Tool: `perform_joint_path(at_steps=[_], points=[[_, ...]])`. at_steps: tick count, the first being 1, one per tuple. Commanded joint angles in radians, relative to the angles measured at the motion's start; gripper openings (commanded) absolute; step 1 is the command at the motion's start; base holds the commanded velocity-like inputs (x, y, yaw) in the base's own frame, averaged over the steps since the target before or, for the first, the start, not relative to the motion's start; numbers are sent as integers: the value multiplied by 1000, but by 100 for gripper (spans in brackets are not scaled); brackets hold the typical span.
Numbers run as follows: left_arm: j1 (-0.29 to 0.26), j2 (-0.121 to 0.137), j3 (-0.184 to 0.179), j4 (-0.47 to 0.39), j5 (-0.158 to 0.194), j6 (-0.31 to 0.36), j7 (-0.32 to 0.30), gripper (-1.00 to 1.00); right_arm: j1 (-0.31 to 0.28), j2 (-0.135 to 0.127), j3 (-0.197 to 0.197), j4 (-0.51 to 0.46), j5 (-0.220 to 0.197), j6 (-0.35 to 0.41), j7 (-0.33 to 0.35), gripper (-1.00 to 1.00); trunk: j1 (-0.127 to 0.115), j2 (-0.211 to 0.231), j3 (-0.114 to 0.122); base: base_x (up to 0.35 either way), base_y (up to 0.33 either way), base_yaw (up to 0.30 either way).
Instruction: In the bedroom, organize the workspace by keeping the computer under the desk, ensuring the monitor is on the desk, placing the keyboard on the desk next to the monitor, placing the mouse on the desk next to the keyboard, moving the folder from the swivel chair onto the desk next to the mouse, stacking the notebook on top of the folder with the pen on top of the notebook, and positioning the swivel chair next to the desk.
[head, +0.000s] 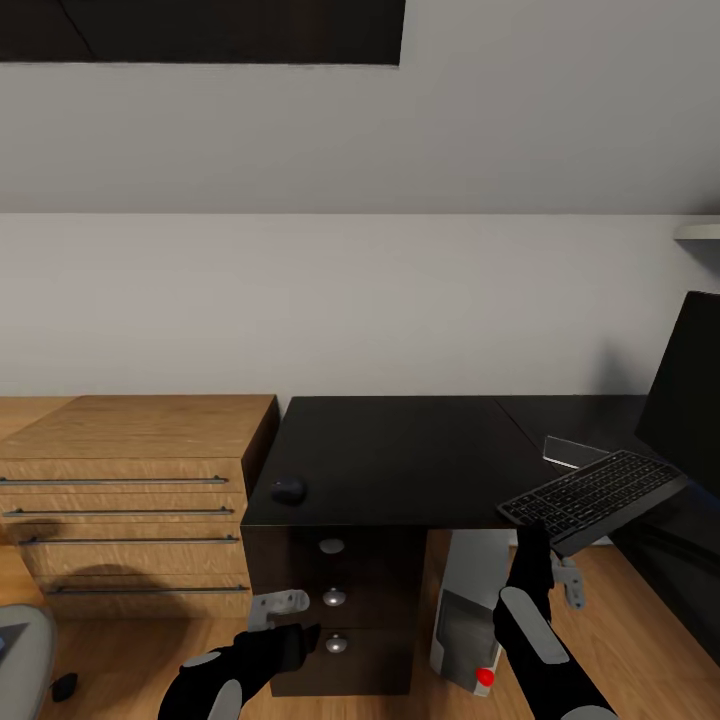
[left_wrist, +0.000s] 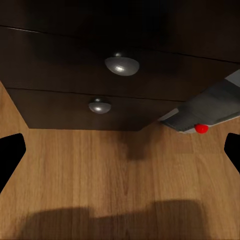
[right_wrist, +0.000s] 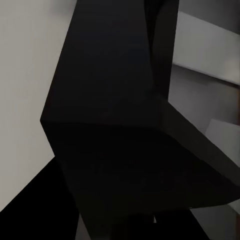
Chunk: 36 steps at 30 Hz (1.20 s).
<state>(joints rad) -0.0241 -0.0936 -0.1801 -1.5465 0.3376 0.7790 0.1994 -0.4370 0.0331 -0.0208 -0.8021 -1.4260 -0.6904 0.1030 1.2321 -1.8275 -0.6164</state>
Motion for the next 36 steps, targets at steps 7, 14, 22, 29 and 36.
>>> perform_joint_path(at_steps=[7,14,22,29,36], points=[[-1,0,-1,18,8,2,10,100,-1,4,-1,-10,-27,0,10,-100,0,0,-1,0,0,0],[-1,0,-1,19,9,2,9,100,0,7,1,-32,-29,0,10,-100,0,0,-1,0,0,0],[-1,0,0,19,9,2,9,100,0,6,2,-33,-99,1,10,-100,0,0,-1,0,0,0],[-1,0,-1,19,9,2,9,100,0,5,2,-34,-156,2,11,-100,0,0,-1,0,0,0],[-1,0,0,19,9,2,10,100,0,4,1,-34,-160,35,12,-100,0,0,-1,0,0,0]])
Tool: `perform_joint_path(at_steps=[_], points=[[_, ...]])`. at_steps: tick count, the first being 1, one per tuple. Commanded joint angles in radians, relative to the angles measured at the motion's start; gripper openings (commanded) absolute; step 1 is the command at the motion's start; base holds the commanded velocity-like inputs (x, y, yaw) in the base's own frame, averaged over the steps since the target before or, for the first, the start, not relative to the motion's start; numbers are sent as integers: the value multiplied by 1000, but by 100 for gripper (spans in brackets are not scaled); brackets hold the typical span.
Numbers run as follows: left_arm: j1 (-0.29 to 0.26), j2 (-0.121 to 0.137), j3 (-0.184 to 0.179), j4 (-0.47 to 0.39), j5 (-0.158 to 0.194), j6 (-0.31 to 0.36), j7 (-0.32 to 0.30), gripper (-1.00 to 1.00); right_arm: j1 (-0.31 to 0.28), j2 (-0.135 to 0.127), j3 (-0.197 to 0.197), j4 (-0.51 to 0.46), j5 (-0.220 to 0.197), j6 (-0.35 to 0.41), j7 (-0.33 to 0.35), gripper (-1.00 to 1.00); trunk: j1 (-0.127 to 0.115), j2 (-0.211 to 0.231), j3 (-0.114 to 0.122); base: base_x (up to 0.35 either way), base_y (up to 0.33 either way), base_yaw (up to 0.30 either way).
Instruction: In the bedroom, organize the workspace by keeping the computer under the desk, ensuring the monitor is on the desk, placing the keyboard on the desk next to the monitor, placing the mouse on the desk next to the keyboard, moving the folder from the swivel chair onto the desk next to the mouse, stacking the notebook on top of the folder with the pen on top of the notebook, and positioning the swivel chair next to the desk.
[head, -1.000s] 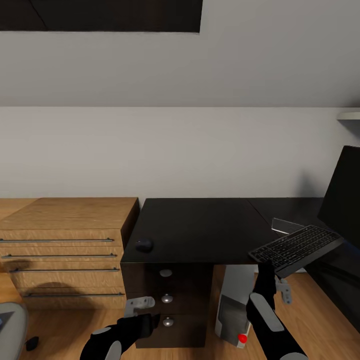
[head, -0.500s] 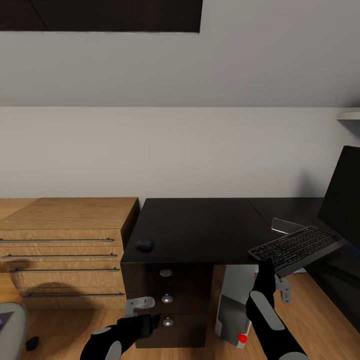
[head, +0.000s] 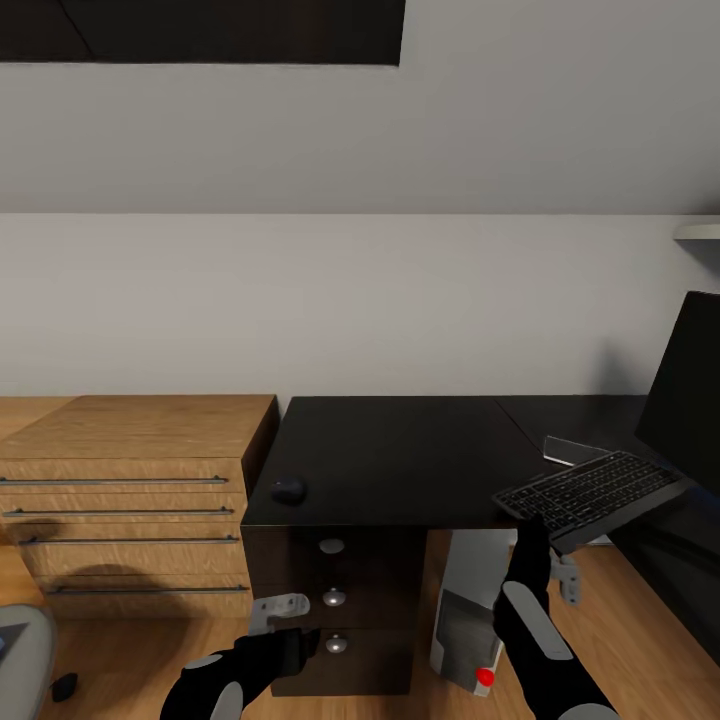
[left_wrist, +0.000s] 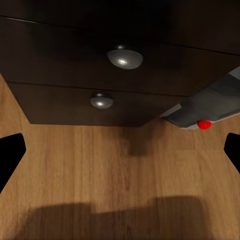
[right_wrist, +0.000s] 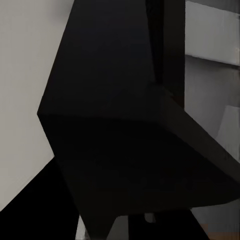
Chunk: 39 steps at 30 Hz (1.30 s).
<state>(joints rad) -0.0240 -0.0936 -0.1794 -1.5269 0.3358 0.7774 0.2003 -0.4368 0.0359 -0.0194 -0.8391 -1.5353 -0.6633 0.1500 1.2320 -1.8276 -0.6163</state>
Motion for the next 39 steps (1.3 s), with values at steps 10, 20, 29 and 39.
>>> perform_joint_path(at_steps=[10,20,29,39], points=[[-1,0,0,-1,9,3,10,100,-1,0,-5,3,-48,72,-27,-100,0,0,-1,0,0,0],[-1,0,-1,-1,9,3,10,100,-1,1,-4,3,-48,73,-25,-100,0,0,-1,0,0,0],[-1,0,-2,-1,11,3,10,100,-1,1,-4,3,-48,73,-25,-100,-15,28,11,0,0,0],[-1,0,-2,-1,10,4,10,100,-1,0,-4,3,-48,73,-24,-100,-38,70,30,0,0,0]])
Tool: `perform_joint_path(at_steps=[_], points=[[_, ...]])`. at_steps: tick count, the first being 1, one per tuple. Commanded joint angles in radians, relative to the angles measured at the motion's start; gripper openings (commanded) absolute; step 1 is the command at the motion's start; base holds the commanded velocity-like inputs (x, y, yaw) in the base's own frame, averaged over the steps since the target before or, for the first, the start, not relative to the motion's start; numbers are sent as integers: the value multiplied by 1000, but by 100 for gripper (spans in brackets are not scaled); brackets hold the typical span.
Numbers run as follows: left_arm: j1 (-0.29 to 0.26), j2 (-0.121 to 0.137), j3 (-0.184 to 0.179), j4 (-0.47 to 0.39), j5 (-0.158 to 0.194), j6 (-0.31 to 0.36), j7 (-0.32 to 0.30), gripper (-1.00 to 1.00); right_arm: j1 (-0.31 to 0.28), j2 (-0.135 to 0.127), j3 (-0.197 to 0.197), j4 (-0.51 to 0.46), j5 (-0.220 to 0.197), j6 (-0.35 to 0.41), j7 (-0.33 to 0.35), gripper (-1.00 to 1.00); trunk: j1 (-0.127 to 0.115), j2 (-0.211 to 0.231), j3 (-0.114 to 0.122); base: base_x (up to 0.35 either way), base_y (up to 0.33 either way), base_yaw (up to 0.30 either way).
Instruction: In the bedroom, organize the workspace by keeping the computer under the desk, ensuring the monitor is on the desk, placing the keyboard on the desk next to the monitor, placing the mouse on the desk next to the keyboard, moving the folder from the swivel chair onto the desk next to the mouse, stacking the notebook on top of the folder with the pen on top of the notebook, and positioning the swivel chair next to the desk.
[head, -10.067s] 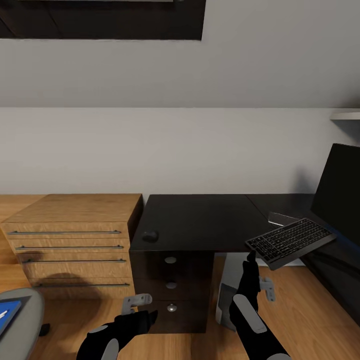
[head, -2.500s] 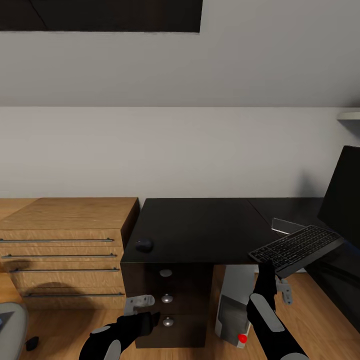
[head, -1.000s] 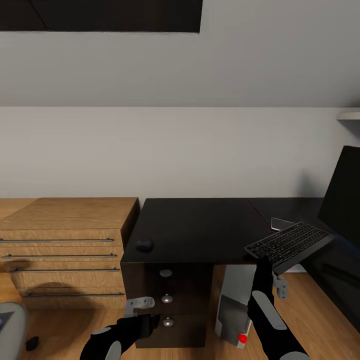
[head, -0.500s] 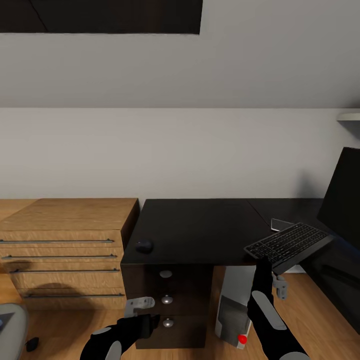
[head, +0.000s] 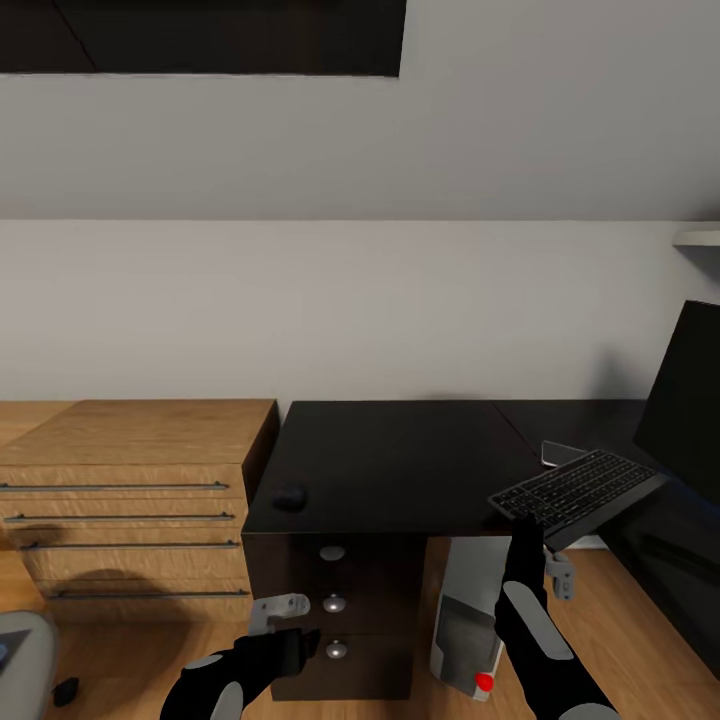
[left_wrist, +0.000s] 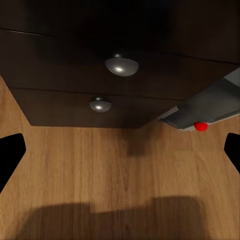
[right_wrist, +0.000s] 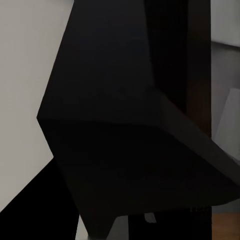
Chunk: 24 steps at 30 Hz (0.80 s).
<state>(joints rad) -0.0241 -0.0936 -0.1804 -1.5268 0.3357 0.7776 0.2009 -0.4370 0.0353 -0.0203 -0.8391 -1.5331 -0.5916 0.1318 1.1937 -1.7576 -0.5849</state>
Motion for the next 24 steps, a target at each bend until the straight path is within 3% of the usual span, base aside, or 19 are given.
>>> perform_joint_path(at_steps=[1,15,19,24], points=[[-1,0,-1,-1,11,3,9,100,0,1,-3,3,-50,1,-6,-100,-4,7,2,0,0,0],[-1,1,1,-1,9,3,9,100,0,3,0,3,-49,-3,-3,-100,-38,70,30,0,0,0],[-1,1,1,-1,12,4,9,100,-1,3,-1,3,-50,-2,25,-100,-38,70,30,0,0,0],[-1,1,1,-4,11,3,9,100,0,4,0,3,-50,-1,69,-100,-58,105,46,0,0,0]])
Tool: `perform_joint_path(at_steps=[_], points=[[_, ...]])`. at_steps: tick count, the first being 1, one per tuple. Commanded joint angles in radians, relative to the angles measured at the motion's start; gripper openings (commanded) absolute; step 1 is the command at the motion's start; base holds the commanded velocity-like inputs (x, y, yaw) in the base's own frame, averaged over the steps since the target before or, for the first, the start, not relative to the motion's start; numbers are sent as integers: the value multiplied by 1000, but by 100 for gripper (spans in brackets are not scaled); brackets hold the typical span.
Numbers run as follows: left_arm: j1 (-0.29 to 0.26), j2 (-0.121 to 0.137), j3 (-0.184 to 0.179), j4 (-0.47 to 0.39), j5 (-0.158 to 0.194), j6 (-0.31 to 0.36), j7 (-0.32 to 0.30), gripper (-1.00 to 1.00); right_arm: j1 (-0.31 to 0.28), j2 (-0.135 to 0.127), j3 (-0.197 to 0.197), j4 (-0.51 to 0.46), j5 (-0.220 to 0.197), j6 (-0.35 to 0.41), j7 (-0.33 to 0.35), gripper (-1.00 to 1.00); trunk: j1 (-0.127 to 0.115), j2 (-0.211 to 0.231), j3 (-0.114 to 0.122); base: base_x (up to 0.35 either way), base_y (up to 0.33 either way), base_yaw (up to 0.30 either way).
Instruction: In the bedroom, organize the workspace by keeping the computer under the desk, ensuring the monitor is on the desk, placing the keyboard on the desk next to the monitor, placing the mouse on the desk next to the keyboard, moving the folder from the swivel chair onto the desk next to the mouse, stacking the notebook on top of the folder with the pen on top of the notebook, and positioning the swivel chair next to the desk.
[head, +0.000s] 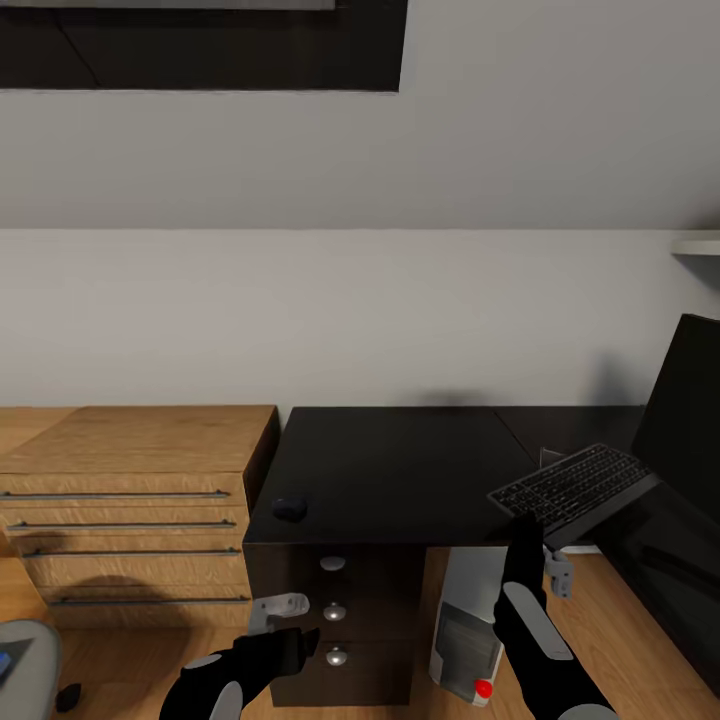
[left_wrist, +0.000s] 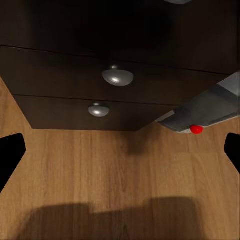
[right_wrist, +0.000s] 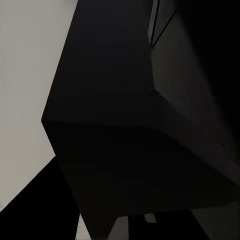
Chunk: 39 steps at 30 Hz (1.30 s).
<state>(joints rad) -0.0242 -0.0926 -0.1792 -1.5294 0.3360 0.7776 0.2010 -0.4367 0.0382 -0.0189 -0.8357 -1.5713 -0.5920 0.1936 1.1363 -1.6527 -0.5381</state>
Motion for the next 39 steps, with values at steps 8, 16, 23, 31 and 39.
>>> perform_joint_path(at_steps=[8,16,23,31,39], points=[[-1,0,0,-1,12,4,9,100,-1,0,-1,1,-12,1,19,-100,0,0,-1,0,0,0],[-1,0,0,-1,13,4,9,100,-1,0,-2,1,-12,1,19,-100,0,0,-1,0,0,0],[-1,-1,-1,-1,12,4,9,100,-1,-1,-1,5,-13,2,18,-100,0,0,-1,0,0,0],[-1,0,0,0,11,3,9,100,-1,-3,-3,6,-15,35,-3,-100,0,0,-1,0,0,0],[-1,1,0,0,11,3,9,100,-1,-4,-5,6,-15,54,-15,-100,0,0,-1,0,0,0]])
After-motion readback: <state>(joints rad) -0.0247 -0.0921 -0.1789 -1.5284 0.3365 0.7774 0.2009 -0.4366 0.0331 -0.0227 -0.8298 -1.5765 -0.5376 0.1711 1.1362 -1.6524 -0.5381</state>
